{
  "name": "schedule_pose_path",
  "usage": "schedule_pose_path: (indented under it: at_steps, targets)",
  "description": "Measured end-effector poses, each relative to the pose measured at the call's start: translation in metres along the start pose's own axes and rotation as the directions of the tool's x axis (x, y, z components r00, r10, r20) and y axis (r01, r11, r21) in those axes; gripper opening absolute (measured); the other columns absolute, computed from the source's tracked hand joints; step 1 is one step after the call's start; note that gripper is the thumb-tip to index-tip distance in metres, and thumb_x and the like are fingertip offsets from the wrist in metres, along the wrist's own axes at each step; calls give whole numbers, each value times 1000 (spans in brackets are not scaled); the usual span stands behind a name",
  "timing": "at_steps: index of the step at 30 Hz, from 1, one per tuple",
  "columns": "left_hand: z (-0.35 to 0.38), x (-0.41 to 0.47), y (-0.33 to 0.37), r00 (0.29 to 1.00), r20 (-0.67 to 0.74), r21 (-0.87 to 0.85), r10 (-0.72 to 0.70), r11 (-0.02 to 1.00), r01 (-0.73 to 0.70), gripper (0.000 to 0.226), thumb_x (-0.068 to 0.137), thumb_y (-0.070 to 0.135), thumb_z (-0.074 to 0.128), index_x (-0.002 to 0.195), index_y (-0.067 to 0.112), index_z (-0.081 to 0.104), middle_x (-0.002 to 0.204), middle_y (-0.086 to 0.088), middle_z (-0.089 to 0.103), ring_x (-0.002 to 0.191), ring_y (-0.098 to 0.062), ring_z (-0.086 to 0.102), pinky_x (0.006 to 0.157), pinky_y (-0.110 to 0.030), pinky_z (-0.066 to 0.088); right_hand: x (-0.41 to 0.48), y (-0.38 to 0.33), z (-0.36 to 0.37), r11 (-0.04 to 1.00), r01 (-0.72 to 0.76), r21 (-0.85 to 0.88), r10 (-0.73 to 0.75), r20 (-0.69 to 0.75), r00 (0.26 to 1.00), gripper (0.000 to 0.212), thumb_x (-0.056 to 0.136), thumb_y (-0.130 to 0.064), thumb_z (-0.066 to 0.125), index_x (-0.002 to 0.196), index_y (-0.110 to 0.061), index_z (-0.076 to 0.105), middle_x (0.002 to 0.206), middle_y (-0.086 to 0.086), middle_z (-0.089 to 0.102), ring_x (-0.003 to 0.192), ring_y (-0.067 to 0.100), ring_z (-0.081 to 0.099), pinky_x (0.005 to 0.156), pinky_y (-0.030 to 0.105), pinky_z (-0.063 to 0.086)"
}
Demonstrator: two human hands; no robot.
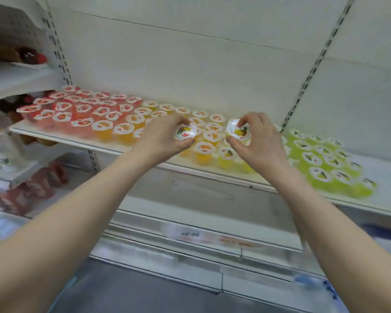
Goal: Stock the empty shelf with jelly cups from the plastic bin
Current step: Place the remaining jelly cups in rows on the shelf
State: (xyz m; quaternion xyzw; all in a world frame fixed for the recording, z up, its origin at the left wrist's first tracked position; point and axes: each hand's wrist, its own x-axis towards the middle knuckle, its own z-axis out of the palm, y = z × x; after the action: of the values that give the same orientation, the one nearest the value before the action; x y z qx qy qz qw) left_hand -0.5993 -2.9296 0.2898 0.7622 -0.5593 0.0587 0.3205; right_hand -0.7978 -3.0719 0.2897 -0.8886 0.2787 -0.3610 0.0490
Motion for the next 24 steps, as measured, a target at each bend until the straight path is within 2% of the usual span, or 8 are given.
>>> schedule_pose_path:
  at_steps: [4,8,11,19,24]
  targets:
    - [50,39,68,999,21,-91,43,995,-41,42,79,35,71,118,21,64,114,2,68,107,-18,61,87,-29,44,-8,76,-48,994,-70,-83,67,-32,997,34,80,-38,72,102,-19,55,104,-1,54,93,16,55,72,22,30]
    - [96,70,132,995,41,-189,90,979,-81,38,78,33,71,114,23,66,111,6,68,100,-14,62,75,-26,48,-18,150,-94,979,-145,-145,138,-60,989,35,80,-39,72,103,-18,55,104,0,55,95,21,56,74,26,33]
    - [130,88,175,994,50,-239,96,967,-82,36,78,32,71,113,24,66,112,6,68,100,-14,63,87,-30,48,-27,204,-123,966,-188,-178,180,-61,982,34,80,-38,72,102,-19,54,103,0,54,95,20,55,75,25,31]
    - [211,125,265,992,92,-309,84,949,-52,41,73,42,78,109,27,66,107,11,68,98,-11,62,88,-31,49,-51,333,-175,917,-345,-199,343,-44,938,35,78,-37,74,101,-19,55,103,5,57,95,27,56,75,30,36]
    - [235,145,291,992,114,-313,52,950,-14,40,75,43,76,111,28,65,107,11,67,99,-12,61,89,-32,49,-53,390,-168,876,-458,-151,475,107,874,32,79,-30,75,103,-19,56,101,3,53,95,25,54,74,28,32]
